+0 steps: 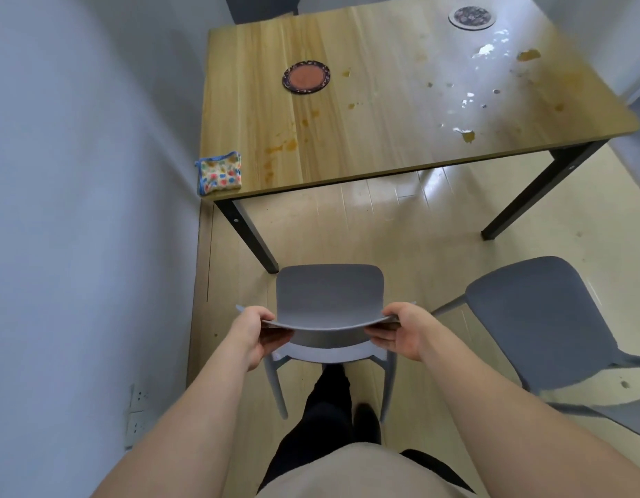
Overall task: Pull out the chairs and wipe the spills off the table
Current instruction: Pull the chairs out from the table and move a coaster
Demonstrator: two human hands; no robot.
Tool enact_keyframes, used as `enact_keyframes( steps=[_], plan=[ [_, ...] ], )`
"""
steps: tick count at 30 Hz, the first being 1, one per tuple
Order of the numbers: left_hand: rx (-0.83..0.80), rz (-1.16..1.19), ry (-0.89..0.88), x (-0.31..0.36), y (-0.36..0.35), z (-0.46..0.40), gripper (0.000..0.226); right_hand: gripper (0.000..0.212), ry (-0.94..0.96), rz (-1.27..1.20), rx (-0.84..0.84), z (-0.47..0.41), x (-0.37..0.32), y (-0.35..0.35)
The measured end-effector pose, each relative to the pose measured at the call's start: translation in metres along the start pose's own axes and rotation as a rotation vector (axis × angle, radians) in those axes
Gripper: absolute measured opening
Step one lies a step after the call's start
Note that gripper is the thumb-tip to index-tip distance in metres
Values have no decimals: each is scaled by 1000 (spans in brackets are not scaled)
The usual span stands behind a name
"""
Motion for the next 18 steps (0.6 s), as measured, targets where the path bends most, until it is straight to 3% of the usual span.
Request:
enact_keyframes(
  steps=[5, 12, 18],
  plan=[
    [-20, 3, 18, 69, -30, -37, 12, 34, 1, -18, 72, -29, -69, -12],
    [-16, 61, 25, 129, -52, -70, 15, 10, 26, -63, 94, -59, -140, -27],
    [-35, 188, 19, 167, -60, -98, 16, 10, 85, -148, 99, -85, -191, -43]
  ],
)
Point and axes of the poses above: each hand's wrist, its own z-axis away from the middle knuckle, its own y-axis out of the back of the hand, x = y × z, the point moved 10 cm from there along -z, towards the middle knuckle, and after that the axes turned 13 degrees about -x, right-handed, at the moved point
